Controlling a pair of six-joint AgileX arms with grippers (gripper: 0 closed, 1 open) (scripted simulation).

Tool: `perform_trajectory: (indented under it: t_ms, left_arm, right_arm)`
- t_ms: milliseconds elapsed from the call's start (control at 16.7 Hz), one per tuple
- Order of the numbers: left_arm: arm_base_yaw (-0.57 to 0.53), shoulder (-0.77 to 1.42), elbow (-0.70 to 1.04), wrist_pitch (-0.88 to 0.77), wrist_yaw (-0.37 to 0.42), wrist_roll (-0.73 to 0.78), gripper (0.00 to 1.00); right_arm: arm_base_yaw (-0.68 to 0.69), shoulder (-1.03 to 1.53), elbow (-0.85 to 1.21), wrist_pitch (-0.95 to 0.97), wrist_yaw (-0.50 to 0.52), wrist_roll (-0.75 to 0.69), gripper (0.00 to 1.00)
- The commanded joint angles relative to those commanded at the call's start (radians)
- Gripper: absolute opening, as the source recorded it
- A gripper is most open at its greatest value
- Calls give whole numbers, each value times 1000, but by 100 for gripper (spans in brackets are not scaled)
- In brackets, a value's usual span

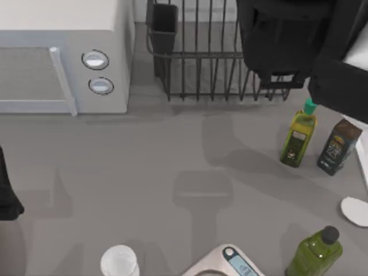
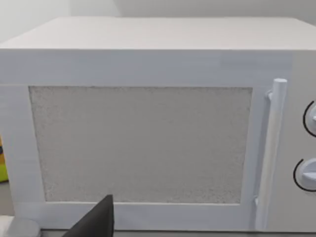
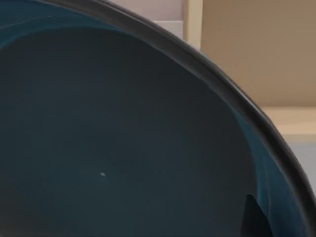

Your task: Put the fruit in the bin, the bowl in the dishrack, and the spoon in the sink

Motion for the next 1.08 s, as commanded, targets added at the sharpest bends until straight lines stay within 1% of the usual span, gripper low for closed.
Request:
perform_trajectory:
  t_ms: [120,420,600,780,1020,1080]
  left_arm:
    - [0,0,0,0,0,0,100]
    - [0,0,0,0,0,0,100]
    - [0,0,0,0,0,0,100]
    - [0,0,0,0,0,0,100]
    - [0,0,0,0,0,0,100]
    - [0,0,0,0,0,0,100]
  right_arm:
    - [-53,85,-14,92,-53,-2,0]
    - [-189,339,-48,442,-186,-8,0]
    - [-286,471,-75,598,-281,-11,0]
    - [-341,530,-98,657,-336,-14,0]
    - [-341,530,-98,658,-336,-14,0]
    - [-341,530,-98,658,-336,-14,8]
